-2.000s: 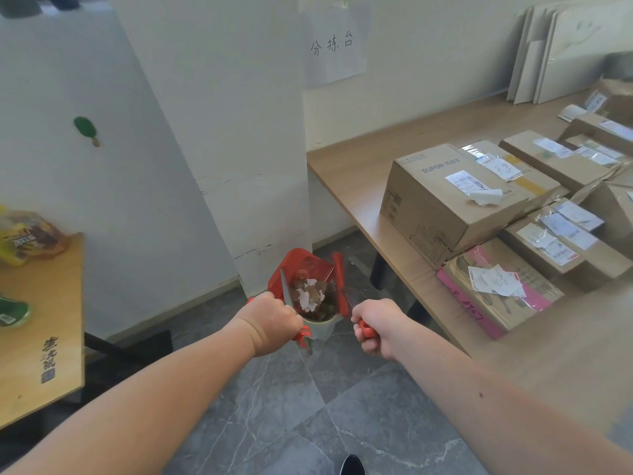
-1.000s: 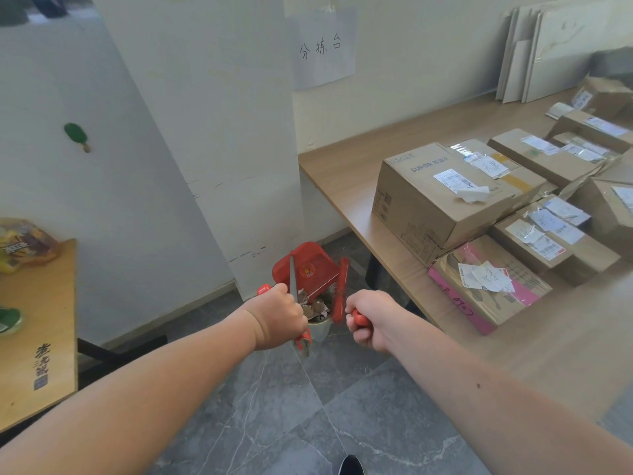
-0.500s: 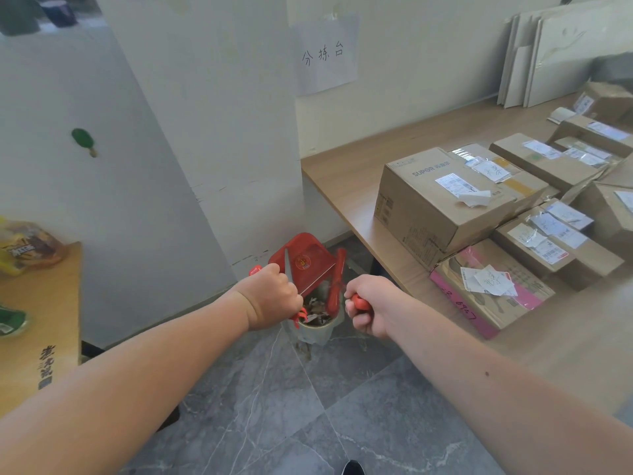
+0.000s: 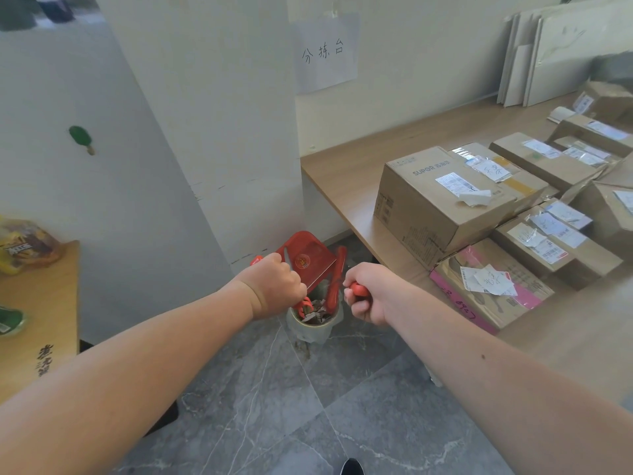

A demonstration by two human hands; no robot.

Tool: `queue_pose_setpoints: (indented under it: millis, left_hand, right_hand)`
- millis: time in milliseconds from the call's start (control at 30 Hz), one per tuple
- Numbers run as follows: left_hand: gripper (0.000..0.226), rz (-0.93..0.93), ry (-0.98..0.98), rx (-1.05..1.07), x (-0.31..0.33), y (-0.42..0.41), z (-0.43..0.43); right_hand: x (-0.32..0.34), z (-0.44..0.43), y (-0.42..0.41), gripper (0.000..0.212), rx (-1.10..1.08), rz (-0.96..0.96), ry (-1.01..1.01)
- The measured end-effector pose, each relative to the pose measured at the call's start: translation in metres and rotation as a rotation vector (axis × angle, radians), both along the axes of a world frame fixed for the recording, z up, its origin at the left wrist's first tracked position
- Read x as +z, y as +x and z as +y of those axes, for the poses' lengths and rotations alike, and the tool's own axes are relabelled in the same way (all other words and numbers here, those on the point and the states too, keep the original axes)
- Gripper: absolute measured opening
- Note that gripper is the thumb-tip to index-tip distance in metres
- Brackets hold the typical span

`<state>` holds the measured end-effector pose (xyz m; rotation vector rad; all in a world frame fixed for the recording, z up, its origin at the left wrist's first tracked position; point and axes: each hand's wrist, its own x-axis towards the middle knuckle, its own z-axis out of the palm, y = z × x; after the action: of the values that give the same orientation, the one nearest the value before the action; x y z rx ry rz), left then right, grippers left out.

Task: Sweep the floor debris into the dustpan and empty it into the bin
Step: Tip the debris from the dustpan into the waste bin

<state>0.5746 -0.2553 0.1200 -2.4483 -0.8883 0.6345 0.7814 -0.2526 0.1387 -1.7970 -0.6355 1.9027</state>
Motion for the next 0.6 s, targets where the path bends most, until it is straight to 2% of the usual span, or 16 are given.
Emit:
queue_pose_setpoints:
  millis: [167,400,600]
  left_hand:
    - [0.012,-0.092,0.014,0.075,-0.001,0.005,0.001]
    - [0.028,-0.175,-0.014,0.249,0.019,0.018,0.008]
    - [0.029,-0.305,-0.001,0.418,0.033,0.017,0.018]
  right_hand:
    - [0.002,0.004,-0.002,0.012,0.084,-0.042,-0.015]
    - [0.008,0.009,-0.009,0.011,0.191,-0.031,-0.006]
    - [0.026,0.019,-0.017,0.018,0.443,-0.081,0.011]
